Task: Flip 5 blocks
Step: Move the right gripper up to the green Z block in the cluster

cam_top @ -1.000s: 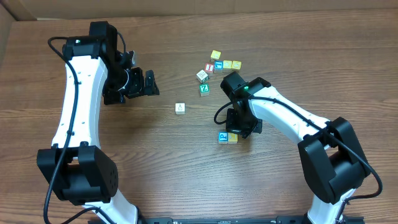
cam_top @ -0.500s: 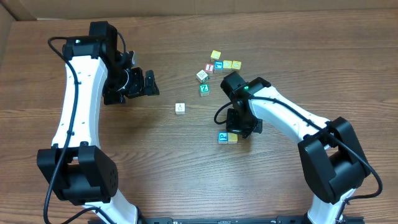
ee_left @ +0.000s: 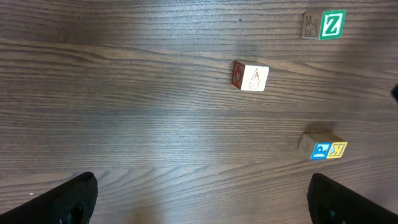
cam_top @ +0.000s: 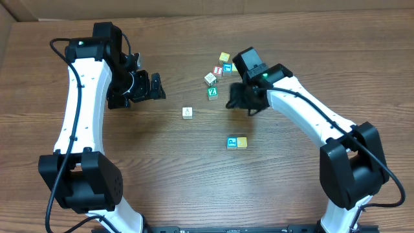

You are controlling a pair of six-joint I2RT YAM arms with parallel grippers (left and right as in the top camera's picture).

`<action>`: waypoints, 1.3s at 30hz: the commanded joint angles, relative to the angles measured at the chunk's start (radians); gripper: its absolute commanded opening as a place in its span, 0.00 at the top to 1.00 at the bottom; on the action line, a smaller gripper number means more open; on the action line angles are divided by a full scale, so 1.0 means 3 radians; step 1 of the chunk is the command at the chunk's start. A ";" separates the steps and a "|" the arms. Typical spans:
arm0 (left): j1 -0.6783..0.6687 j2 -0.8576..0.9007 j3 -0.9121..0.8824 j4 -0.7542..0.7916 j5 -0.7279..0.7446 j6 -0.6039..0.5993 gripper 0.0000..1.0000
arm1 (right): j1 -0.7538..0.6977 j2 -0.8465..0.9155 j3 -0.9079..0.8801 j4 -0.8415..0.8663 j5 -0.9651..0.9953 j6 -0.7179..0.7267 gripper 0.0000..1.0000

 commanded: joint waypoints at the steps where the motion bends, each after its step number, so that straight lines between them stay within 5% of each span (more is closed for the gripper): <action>1: -0.0022 0.0042 0.0085 0.0003 -0.0008 0.0013 0.00 | 0.0107 0.0001 0.0075 0.0239 -0.0019 -0.0345 0.24; 21: -0.0022 0.0042 0.0085 0.0003 -0.0008 0.0013 0.00 | 0.0333 0.0612 0.0074 0.1369 0.0249 -0.0530 0.25; 39: -0.0022 0.0042 0.0084 0.0003 -0.0008 0.0013 0.00 | 0.0334 0.0743 0.0008 0.1500 0.0256 -0.0529 0.49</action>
